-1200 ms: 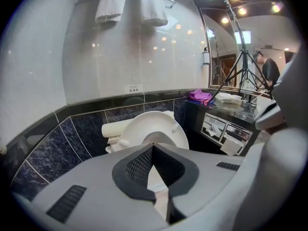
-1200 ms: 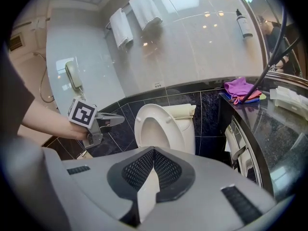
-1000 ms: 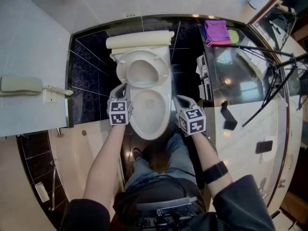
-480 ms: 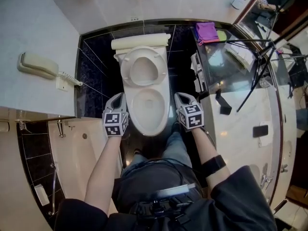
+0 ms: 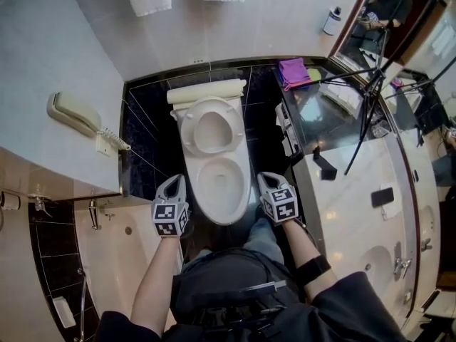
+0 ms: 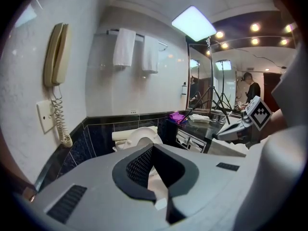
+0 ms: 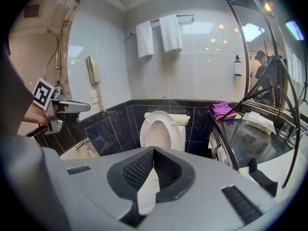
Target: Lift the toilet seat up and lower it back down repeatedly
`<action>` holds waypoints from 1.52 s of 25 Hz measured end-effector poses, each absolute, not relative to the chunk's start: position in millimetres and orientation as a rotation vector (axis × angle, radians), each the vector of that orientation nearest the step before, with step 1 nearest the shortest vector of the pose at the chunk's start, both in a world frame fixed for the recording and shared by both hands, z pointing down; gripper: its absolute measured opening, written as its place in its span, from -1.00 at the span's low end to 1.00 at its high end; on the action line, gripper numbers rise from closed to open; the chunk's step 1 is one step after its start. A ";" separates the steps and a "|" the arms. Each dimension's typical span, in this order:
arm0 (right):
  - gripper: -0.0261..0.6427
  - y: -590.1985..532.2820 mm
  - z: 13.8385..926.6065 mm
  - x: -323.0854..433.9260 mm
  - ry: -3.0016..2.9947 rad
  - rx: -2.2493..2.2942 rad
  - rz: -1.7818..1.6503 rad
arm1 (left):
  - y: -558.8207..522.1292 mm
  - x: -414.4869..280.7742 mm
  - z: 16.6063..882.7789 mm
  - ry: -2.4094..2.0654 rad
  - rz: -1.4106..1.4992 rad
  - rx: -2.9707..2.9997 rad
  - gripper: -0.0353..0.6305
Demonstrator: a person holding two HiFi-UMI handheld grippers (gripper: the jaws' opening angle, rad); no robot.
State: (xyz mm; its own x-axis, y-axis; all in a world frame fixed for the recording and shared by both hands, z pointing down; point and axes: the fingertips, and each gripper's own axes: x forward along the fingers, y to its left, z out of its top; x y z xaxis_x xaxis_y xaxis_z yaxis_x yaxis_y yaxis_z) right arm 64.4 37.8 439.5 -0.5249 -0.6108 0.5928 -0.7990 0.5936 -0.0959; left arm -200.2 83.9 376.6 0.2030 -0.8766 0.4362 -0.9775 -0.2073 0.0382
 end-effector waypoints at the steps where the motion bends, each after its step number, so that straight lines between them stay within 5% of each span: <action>1: -0.87 41.7 440.8 65.3 -2.311 1.119 0.494 | 88.3 -200.2 377.5 -1.746 0.467 2.174 -0.91; 15: -0.86 12.5 433.9 64.4 -2.259 1.090 0.363 | 82.6 -193.6 379.5 -1.771 0.459 2.160 -0.91; 27: -0.38 -151.7 466.5 26.1 -2.218 0.837 -0.007 | 1.4 -179.6 405.9 -1.863 0.505 2.074 -0.91; 38: -0.37 -267.7 585.3 -2.9 -2.221 0.646 -0.077 | -42.4 -170.6 462.9 -1.879 0.595 1.988 -0.91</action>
State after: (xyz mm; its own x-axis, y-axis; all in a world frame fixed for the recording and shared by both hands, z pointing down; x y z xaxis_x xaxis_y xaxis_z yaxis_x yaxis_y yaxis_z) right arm -2.9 -267.7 585.3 -0.5465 -0.4738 0.6906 -0.4250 0.8674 0.2588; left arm -170.6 -42.4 462.9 0.0375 -0.8544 0.5182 -0.9970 -0.0673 -0.0389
